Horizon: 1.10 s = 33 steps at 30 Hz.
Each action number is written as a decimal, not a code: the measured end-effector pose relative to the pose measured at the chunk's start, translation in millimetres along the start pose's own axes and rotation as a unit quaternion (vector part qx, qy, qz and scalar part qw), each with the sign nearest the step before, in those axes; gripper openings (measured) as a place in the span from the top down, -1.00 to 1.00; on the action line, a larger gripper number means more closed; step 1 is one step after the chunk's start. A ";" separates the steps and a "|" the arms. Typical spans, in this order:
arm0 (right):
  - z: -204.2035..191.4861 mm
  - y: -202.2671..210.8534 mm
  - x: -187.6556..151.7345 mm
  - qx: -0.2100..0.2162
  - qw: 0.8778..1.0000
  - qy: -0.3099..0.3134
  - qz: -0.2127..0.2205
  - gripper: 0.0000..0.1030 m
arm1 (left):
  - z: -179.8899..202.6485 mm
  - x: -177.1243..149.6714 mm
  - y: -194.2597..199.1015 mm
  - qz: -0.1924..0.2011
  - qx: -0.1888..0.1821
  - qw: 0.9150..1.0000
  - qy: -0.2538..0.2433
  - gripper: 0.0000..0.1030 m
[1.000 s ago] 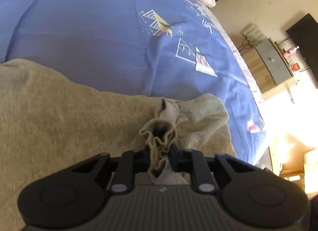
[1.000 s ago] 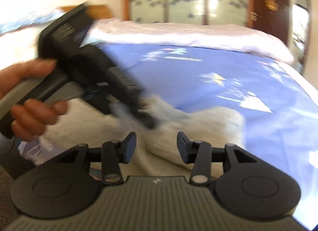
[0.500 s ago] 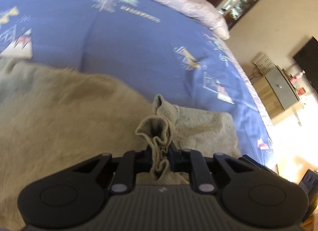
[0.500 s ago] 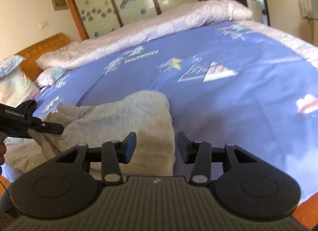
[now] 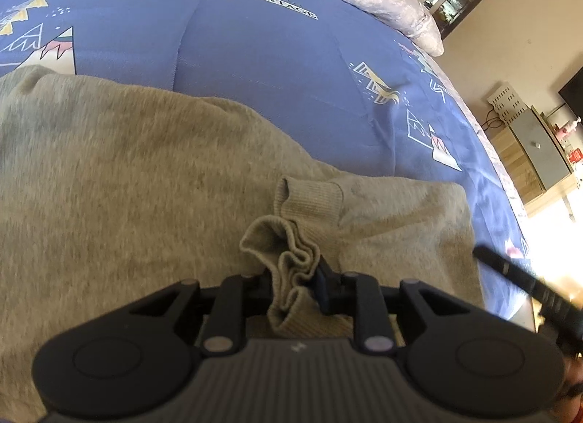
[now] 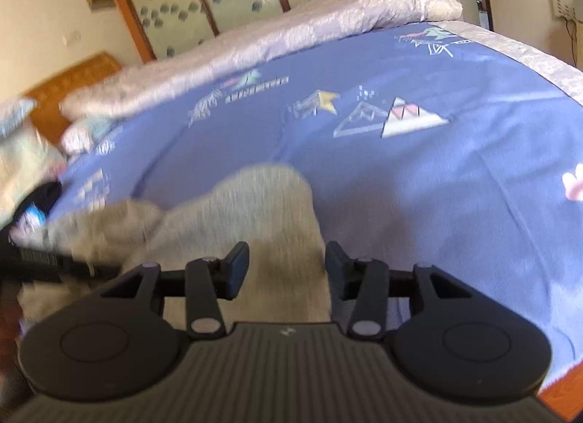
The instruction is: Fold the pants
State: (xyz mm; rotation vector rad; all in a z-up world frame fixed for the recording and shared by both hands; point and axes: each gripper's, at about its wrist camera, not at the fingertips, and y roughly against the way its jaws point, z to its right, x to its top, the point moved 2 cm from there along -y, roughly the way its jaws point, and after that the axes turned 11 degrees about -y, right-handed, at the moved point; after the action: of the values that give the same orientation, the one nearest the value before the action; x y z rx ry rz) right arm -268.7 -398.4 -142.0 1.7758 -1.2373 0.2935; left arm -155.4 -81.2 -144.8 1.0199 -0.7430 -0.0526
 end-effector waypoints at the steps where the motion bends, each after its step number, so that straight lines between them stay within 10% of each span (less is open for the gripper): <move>1: 0.8 -5.0 7.5 0.001 1.000 -0.012 0.002 0.05 | -0.4 0.0 0.1 0.000 -0.001 1.000 0.001 0.60; 8: 18.6 -62.8 36.6 0.039 0.990 -0.118 -0.065 -0.05 | -2.4 -2.2 2.2 0.000 -0.003 1.000 0.003 0.59; 10: 21.5 -74.7 33.9 0.053 0.982 -0.150 -0.098 0.54 | -1.9 -2.1 1.5 0.001 -0.003 1.000 0.003 0.59; 16: -3.4 -48.2 34.4 0.038 0.997 -0.071 -0.007 0.71 | 4.1 1.2 -3.8 0.002 0.001 1.000 -0.007 0.49; 23: 6.2 -69.2 18.6 -0.011 0.996 -0.082 -0.029 0.71 | 18.1 0.7 -7.6 0.010 0.028 0.998 -0.055 0.46; 28: 15.4 -52.8 27.6 -0.007 0.991 -0.136 -0.020 0.08 | 6.2 3.7 8.8 0.018 0.022 0.999 -0.027 0.21; 33: -10.5 -7.7 28.5 0.005 0.996 -0.083 0.043 0.01 | -14.0 3.3 66.7 0.092 0.064 0.993 -0.048 0.09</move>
State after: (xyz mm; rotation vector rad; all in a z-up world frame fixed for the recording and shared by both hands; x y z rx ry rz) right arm -246.0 -407.2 -122.4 1.7861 -1.4339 0.2045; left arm -164.1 -35.6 -94.8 1.0725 -0.9357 0.1072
